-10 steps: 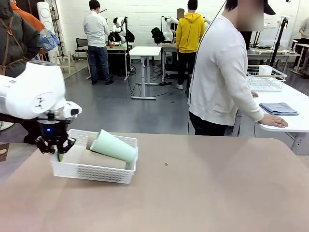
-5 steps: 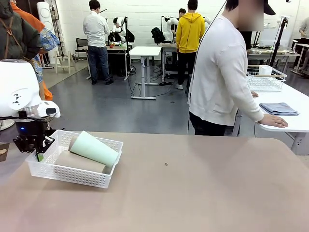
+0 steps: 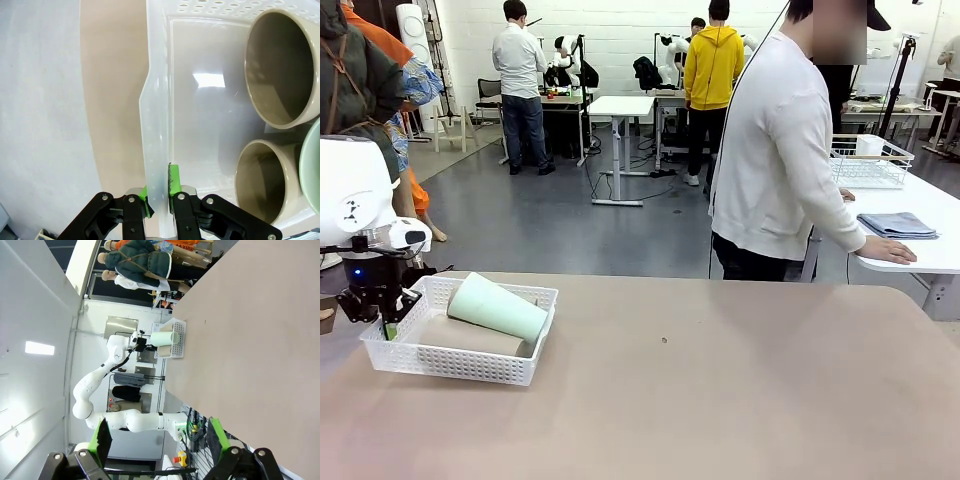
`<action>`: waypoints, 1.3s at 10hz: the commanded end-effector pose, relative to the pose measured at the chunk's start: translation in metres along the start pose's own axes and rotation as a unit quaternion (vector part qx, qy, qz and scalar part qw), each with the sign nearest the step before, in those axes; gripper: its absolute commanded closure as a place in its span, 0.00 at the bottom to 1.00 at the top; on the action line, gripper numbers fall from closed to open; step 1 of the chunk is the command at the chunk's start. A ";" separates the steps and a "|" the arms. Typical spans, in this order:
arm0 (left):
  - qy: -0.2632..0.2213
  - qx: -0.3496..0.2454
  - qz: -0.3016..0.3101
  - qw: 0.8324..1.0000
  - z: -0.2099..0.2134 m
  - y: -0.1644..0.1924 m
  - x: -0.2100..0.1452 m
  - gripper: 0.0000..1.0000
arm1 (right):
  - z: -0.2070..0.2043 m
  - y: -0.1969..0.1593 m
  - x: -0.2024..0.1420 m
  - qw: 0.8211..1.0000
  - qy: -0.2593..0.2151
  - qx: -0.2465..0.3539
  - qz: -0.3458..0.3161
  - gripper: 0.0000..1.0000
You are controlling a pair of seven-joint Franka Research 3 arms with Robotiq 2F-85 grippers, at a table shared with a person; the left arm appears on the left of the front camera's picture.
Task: Clean and organize the cups into the basket.
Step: Move the Organizing basket back to the left side of the table.
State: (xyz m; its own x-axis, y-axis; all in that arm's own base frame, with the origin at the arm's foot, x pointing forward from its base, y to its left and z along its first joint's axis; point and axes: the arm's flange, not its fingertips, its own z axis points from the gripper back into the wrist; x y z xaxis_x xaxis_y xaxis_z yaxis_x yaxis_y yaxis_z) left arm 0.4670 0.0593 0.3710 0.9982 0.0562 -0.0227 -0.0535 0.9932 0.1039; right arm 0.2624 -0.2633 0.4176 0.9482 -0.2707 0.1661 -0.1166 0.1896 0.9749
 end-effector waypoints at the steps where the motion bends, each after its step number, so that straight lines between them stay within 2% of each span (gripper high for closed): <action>1: -0.012 0.027 0.010 1.000 0.002 0.004 0.001 0.94 | -0.001 0.001 -0.002 1.000 -0.002 0.003 0.001 0.00; 3: -0.023 0.034 -0.007 0.999 0.006 0.003 -0.003 0.94 | -0.001 0.001 -0.002 1.000 -0.002 0.003 0.001 0.00; 4: -0.031 0.029 -0.009 0.999 0.010 0.001 -0.005 0.74 | -0.001 0.001 -0.002 1.000 -0.002 0.003 0.001 0.00; 5: -0.032 0.028 -0.009 0.999 0.011 -0.001 -0.005 0.74 | -0.001 0.001 -0.002 1.000 -0.002 0.003 0.001 0.00; 6: -0.031 0.031 -0.015 0.999 0.012 -0.003 -0.006 0.16 | -0.001 0.001 -0.002 1.000 -0.002 0.003 0.001 0.00; 7: -0.031 0.030 -0.013 0.999 0.011 -0.001 -0.005 0.32 | -0.001 0.001 -0.002 1.000 -0.002 0.003 0.001 0.00; 8: -0.031 0.031 -0.014 0.999 0.010 0.002 -0.005 0.00 | -0.001 0.001 -0.002 1.000 -0.002 0.003 0.001 0.00; 9: -0.030 0.031 -0.014 0.999 0.010 0.002 -0.005 0.12 | -0.001 0.001 -0.002 1.000 -0.002 0.003 0.001 0.00; 10: -0.029 0.030 -0.012 0.999 0.010 0.001 -0.005 0.00 | -0.001 0.001 -0.002 1.000 -0.002 0.003 0.001 0.00; 13: -0.028 0.030 -0.010 0.999 0.010 -0.001 -0.005 0.00 | -0.001 0.001 -0.002 1.000 -0.002 0.003 0.001 0.00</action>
State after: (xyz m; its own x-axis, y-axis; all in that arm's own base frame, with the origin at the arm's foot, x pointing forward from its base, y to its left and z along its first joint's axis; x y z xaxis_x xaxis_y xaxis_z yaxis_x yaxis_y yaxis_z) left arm 0.4657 0.0581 0.3818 0.9997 0.0241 0.0101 -0.0253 0.9885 0.1491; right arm 0.2624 -0.2633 0.4176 0.9482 -0.2707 0.1661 -0.1166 0.1896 0.9749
